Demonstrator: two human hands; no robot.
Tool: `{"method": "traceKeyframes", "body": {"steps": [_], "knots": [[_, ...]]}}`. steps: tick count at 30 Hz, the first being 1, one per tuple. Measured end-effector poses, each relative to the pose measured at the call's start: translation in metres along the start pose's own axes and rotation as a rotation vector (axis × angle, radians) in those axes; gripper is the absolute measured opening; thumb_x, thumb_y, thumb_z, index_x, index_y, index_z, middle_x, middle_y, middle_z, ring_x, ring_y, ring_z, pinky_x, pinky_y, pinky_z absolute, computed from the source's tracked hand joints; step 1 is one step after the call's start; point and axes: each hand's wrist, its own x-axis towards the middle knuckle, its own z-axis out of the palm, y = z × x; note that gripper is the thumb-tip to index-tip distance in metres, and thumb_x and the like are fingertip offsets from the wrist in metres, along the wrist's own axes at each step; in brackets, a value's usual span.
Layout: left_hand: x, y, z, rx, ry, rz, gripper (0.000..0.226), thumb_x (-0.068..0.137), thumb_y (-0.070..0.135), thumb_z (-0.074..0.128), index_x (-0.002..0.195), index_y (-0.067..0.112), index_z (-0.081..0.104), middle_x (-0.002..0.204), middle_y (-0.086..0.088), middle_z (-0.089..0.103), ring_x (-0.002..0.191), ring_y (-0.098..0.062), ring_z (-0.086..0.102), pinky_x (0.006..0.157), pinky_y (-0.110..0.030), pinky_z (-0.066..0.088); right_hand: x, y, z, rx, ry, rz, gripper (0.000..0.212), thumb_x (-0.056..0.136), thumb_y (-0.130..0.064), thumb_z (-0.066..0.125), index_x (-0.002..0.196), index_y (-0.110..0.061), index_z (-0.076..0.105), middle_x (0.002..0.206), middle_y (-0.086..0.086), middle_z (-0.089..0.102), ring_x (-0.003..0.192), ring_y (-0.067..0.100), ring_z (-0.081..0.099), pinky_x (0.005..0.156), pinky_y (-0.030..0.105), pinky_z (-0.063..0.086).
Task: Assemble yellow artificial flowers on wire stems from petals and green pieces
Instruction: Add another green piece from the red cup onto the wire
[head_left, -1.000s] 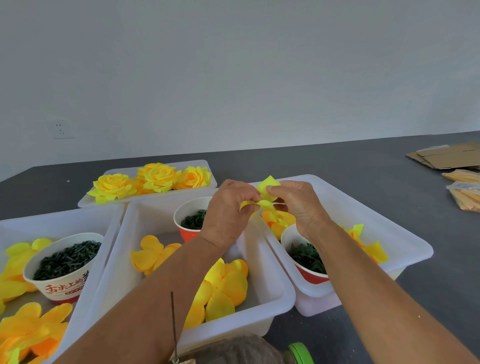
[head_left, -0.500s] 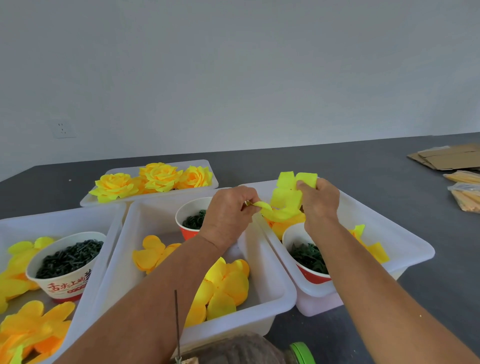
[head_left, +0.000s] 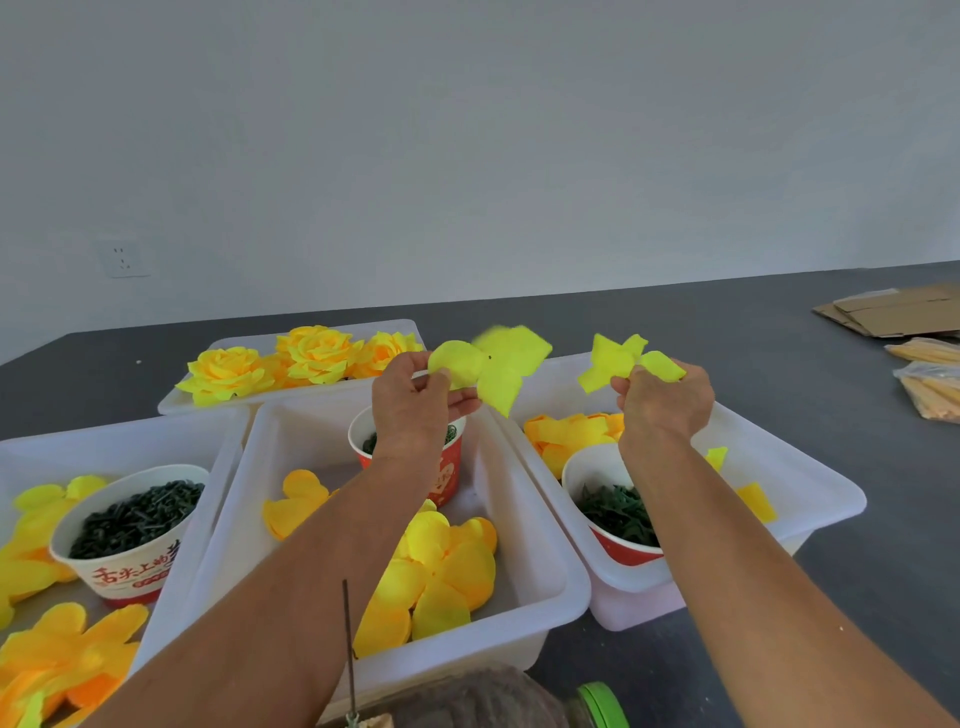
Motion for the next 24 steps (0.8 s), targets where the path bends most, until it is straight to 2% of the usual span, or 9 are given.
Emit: {"method": "traceKeyframes", "body": {"steps": [4,7,9,12,16,18,20,22,24], "knots": [[-0.001,-0.002,0.0,0.004,-0.011,-0.008,0.016,0.095,-0.004,0.04,0.109,-0.006,0.048,0.086,-0.019,0.063,0.052,-0.014,0.067,0.053,-0.02,0.055,0.002,0.003,0.001,-0.075,-0.027,0.006,0.021,0.086,0.003,0.047,0.101,-0.008,0.057,0.066,0.0,0.061,0.049,0.006,0.061,0.063,0.034,0.056],[-0.004,-0.004,0.002,0.011,-0.056,-0.018,0.008,0.095,-0.003,0.045,0.089,0.001,0.05,0.082,-0.016,0.063,0.054,-0.012,0.067,0.056,-0.019,0.056,0.003,0.004,0.002,-0.163,-0.083,0.015,0.023,0.081,0.009,0.048,0.073,-0.012,0.054,0.055,-0.002,0.057,0.059,0.018,0.065,0.073,0.043,0.057],[-0.003,-0.005,0.002,0.021,-0.068,-0.024,0.018,0.093,-0.003,0.05,0.077,0.005,0.048,0.08,-0.016,0.06,0.059,-0.014,0.068,0.059,-0.019,0.056,0.002,0.004,0.001,-0.2,-0.116,0.019,0.031,0.077,0.009,0.052,0.064,-0.018,0.048,0.055,0.0,0.057,0.063,0.023,0.066,0.073,0.043,0.056],[-0.004,-0.005,0.002,-0.01,-0.082,-0.047,0.021,0.091,-0.003,0.053,0.072,0.005,0.05,0.08,-0.017,0.057,0.067,-0.018,0.067,0.063,-0.017,0.056,0.004,0.007,0.001,-0.234,-0.187,0.004,0.024,0.076,0.005,0.057,0.061,-0.013,0.052,0.063,0.006,0.059,0.063,0.025,0.064,0.066,0.039,0.055],[-0.006,-0.007,0.004,-0.069,-0.1,-0.097,0.011,0.091,-0.002,0.053,0.083,-0.001,0.06,0.078,-0.013,0.064,0.074,-0.018,0.067,0.068,-0.018,0.057,0.006,0.01,0.003,-0.509,-0.15,-0.112,0.015,0.077,0.003,0.049,0.076,-0.006,0.061,0.079,0.013,0.063,0.077,0.032,0.06,0.072,0.036,0.051],[-0.008,-0.008,0.006,-0.076,-0.12,-0.118,0.008,0.091,-0.002,0.053,0.09,-0.003,0.062,0.085,-0.015,0.065,0.078,-0.018,0.067,0.068,-0.019,0.057,0.003,0.009,0.001,-0.622,-0.142,-0.161,0.024,0.076,0.002,0.05,0.092,-0.006,0.065,0.084,0.01,0.063,0.078,0.029,0.058,0.068,0.03,0.046],[-0.009,-0.01,0.007,-0.065,-0.13,-0.112,0.011,0.09,-0.002,0.055,0.084,0.003,0.062,0.09,-0.014,0.064,0.079,-0.016,0.066,0.064,-0.017,0.056,0.0,0.008,-0.001,-0.673,-0.146,-0.192,0.031,0.077,0.0,0.052,0.104,-0.01,0.064,0.093,0.007,0.066,0.087,0.029,0.06,0.07,0.028,0.043],[-0.01,-0.012,0.008,-0.018,-0.153,-0.091,0.012,0.09,-0.002,0.055,0.085,0.005,0.064,0.092,-0.013,0.065,0.08,-0.014,0.066,0.062,-0.016,0.055,-0.001,0.008,-0.002,-0.684,-0.15,-0.211,0.033,0.077,-0.001,0.053,0.107,-0.013,0.061,0.1,0.008,0.068,0.096,0.028,0.06,0.073,0.028,0.043],[-0.01,-0.017,0.008,0.131,-0.205,-0.024,0.013,0.09,-0.001,0.056,0.096,-0.002,0.067,0.098,-0.016,0.067,0.085,-0.015,0.067,0.067,-0.017,0.056,0.0,0.009,-0.001,-0.694,-0.163,-0.225,0.029,0.078,-0.002,0.053,0.104,-0.013,0.061,0.1,0.008,0.068,0.096,0.028,0.06,0.072,0.028,0.042]]}}
